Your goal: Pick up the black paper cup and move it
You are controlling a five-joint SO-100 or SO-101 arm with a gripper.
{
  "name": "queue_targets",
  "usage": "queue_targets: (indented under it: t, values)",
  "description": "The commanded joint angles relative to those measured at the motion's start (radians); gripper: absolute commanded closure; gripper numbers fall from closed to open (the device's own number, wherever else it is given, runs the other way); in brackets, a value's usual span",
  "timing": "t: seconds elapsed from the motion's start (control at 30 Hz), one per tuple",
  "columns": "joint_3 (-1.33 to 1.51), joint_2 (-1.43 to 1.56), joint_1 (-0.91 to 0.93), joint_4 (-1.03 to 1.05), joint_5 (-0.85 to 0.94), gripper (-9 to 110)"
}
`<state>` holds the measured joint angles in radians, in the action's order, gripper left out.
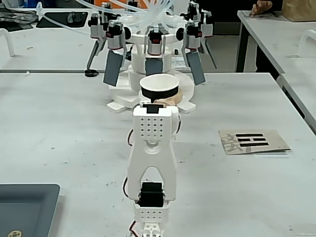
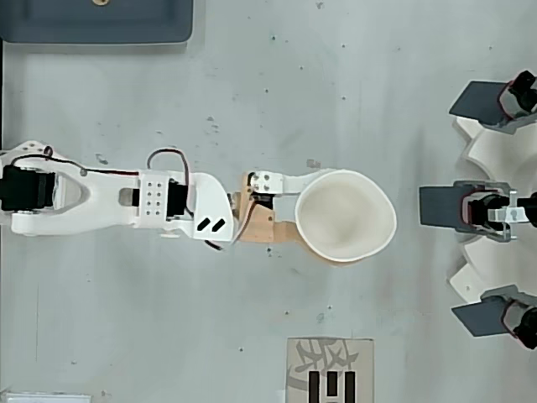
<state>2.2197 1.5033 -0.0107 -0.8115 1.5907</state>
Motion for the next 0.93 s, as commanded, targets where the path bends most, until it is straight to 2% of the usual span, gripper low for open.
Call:
queue_targets:
  t: [0.0,0.9]
  values:
    - [-0.109,0.003,0.011,0.015,-0.008,94]
    - [-0.178,-0.032,0.006,0.049,-0.021,95]
